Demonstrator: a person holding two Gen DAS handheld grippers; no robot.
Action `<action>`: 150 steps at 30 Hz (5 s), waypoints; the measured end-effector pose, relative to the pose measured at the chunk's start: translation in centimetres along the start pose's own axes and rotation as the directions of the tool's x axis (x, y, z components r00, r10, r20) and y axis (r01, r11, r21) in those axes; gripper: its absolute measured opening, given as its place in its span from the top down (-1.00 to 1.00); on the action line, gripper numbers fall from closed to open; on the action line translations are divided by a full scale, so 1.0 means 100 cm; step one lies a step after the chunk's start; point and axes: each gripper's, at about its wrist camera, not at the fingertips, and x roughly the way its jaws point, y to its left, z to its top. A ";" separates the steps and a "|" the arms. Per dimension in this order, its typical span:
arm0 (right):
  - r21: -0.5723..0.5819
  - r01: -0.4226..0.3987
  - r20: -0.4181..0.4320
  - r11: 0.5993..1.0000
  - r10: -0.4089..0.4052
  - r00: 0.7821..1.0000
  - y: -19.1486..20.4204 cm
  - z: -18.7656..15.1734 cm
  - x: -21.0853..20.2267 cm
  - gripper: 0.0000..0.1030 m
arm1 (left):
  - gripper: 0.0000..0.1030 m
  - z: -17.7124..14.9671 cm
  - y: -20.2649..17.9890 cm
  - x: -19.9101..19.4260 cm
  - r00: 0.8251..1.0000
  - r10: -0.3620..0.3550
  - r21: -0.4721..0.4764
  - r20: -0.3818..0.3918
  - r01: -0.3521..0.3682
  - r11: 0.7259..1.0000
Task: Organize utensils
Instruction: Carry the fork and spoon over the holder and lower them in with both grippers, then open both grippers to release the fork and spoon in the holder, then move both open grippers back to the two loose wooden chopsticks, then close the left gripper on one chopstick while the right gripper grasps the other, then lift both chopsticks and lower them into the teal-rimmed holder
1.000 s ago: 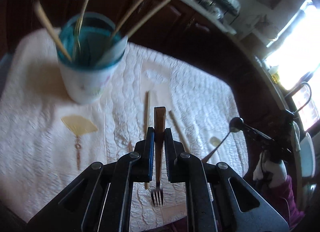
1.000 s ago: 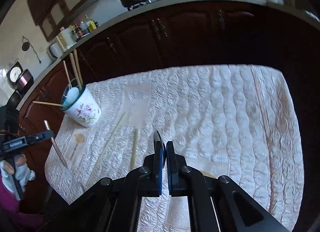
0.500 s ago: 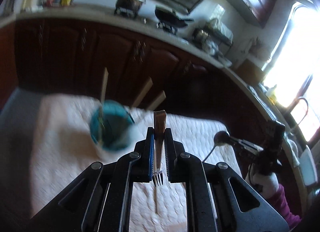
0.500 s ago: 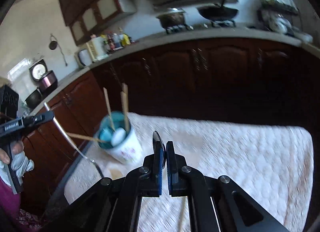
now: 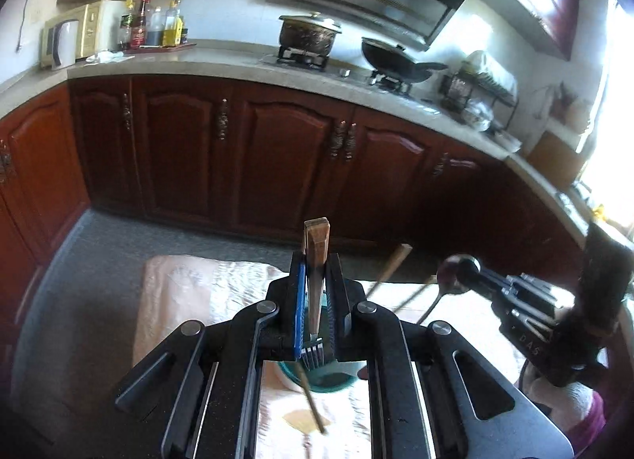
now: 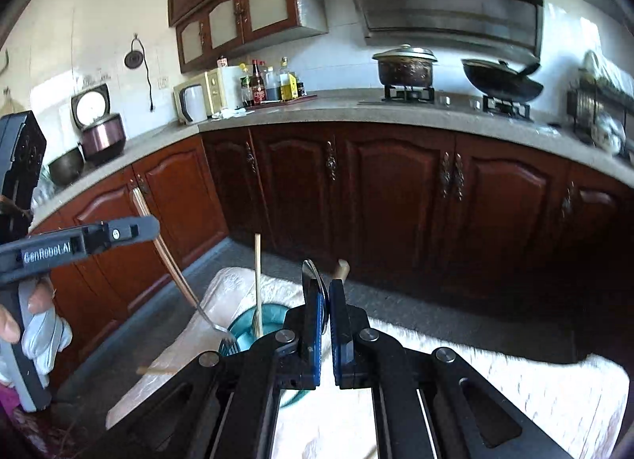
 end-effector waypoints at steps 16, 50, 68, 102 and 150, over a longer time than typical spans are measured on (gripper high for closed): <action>-0.213 0.071 -0.126 0.974 -0.099 0.987 0.031 -0.025 0.095 0.94 | 0.84 -0.015 0.007 0.057 0.997 0.032 0.069 -0.066 -0.028 0.997; 0.176 -0.069 -0.113 0.982 0.090 0.989 -0.031 -0.079 -0.027 0.10 | 0.39 -0.047 0.013 0.065 0.977 -0.043 -0.036 -0.208 0.036 0.999; 0.238 -0.007 -0.070 0.971 0.024 0.997 -0.049 -0.109 -0.084 0.02 | 0.24 -0.044 -0.001 -0.009 0.997 0.018 0.026 -0.076 -0.016 1.000; 0.312 0.140 -0.378 0.940 -0.012 0.926 -0.110 -0.229 -0.039 0.17 | 0.10 -0.180 -0.120 0.035 0.962 -0.078 0.172 -0.261 0.126 0.977; 0.242 -0.099 -0.166 0.965 0.142 0.976 -0.086 -0.129 -0.096 0.90 | 0.92 -0.130 -0.131 0.047 0.939 -0.242 0.127 -0.245 0.279 0.952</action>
